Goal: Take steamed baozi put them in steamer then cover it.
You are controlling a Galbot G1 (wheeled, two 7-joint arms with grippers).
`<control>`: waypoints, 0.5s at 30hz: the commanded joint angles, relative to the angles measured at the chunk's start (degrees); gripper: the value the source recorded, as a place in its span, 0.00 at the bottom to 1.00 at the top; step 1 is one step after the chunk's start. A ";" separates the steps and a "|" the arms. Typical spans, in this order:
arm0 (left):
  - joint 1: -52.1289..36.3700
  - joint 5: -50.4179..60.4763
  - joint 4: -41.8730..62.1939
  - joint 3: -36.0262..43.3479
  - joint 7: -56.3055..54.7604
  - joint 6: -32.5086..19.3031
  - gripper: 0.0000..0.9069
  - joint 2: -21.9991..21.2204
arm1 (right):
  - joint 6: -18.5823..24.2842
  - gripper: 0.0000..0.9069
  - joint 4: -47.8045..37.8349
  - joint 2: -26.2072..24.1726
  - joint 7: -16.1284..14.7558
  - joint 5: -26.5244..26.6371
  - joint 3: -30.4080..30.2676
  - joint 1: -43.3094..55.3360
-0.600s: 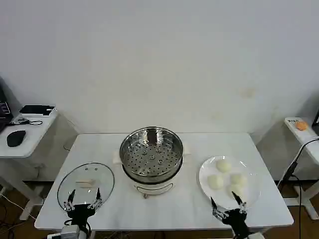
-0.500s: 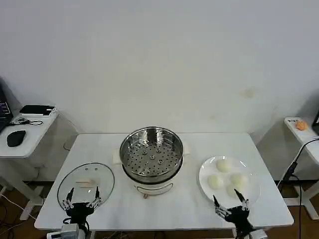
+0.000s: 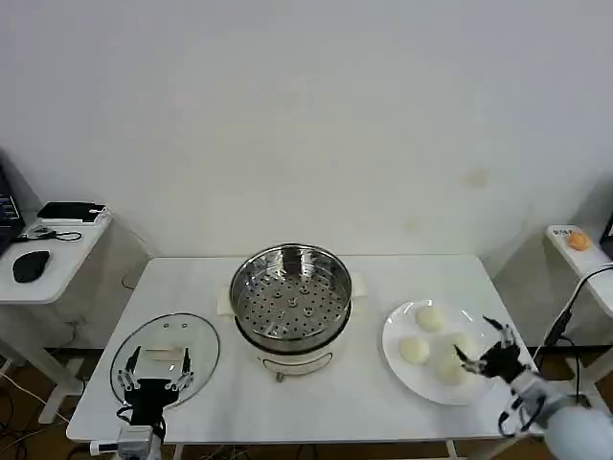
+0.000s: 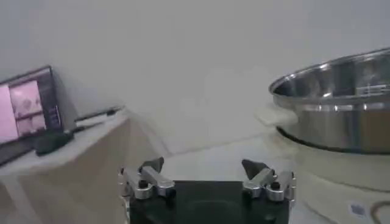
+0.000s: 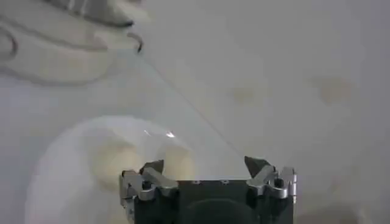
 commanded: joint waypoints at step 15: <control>-2.13 2.98 -1.90 -1.43 1.17 0.07 1.00 1.61 | 5.02 1.00 -22.76 -12.15 -25.21 1.99 -64.79 65.75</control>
